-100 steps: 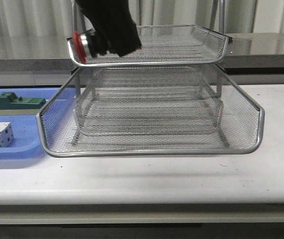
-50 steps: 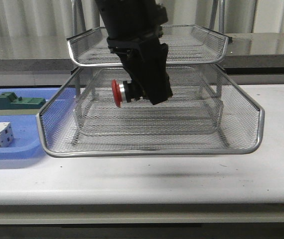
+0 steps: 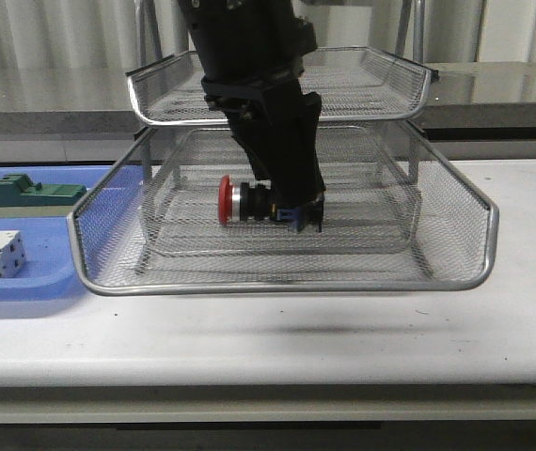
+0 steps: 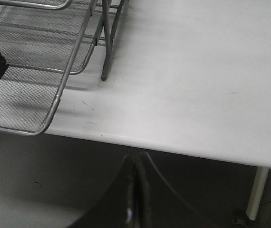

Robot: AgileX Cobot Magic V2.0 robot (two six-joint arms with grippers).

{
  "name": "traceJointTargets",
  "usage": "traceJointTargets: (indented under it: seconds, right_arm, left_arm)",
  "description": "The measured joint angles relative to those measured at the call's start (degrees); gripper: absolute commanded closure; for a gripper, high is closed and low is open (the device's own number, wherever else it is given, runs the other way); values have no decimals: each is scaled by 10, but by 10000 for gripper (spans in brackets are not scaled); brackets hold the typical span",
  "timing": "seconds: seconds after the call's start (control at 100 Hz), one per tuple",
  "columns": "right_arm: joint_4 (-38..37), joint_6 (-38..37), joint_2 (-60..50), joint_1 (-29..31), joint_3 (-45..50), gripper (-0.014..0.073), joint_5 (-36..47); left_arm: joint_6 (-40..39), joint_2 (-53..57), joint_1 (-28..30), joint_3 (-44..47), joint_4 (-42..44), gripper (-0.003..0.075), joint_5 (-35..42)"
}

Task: Place button on rack with both arms
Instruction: 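Lower the red button into the mesh tray and open the left gripper, then withdraw the left gripper up and away from the rack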

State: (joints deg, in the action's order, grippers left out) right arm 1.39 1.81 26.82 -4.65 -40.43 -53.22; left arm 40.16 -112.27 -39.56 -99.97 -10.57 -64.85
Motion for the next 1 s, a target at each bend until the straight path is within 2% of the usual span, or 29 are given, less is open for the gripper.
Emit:
traceJointTargets:
  seconds: [0.26, 0.52, 0.84, 1.0]
  right_arm:
    - [0, 0, 0, 0, 0, 664, 0]
    - [0, 0, 0, 0, 0, 664, 0]
    - [0, 0, 0, 0, 0, 664, 0]
    - [0, 0, 0, 0, 0, 664, 0]
  left_arm:
    - [-3, -1, 0, -15, 0, 288, -20]
    - [-47, 23, 17, -63, 0, 290, -57]
    - [-84, 133, 122, -66, 0, 297, -65]
    - [-94, 192, 183, -31, 0, 328, -66]
